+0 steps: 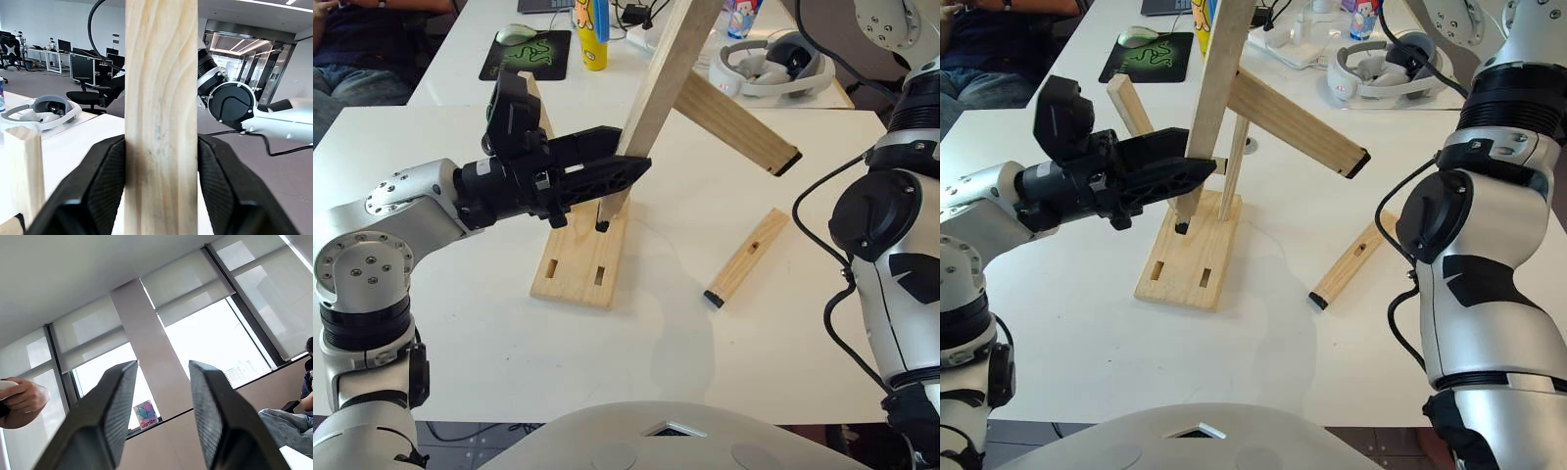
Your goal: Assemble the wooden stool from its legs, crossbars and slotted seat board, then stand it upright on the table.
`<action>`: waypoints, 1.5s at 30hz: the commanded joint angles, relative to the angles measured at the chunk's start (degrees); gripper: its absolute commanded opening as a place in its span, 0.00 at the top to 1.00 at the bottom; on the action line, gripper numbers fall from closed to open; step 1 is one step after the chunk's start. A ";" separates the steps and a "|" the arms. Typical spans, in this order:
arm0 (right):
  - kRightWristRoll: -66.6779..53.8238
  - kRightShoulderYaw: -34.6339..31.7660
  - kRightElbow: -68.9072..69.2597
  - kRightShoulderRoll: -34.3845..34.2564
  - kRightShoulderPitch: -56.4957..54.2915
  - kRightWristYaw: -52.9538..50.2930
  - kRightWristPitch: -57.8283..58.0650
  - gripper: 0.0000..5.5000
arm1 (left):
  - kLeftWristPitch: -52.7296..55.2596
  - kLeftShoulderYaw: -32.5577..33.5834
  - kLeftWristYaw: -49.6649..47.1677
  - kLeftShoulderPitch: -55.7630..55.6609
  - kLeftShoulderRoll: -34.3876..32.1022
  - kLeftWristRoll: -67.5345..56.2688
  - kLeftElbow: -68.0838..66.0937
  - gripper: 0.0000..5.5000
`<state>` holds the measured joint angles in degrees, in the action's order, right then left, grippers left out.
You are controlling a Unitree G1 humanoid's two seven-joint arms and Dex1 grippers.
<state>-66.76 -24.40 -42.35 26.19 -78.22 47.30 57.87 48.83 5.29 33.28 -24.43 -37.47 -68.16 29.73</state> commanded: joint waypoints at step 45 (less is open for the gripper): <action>-9.66 -6.92 7.15 -8.61 2.87 -2.57 22.71 0.43 | 5.28 0.87 -15.82 -8.99 15.34 -44.79 -10.91 0.62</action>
<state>-74.86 -30.86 -35.72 17.06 -73.53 45.25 79.42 53.49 5.24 16.67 -33.79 -20.92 -112.56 19.29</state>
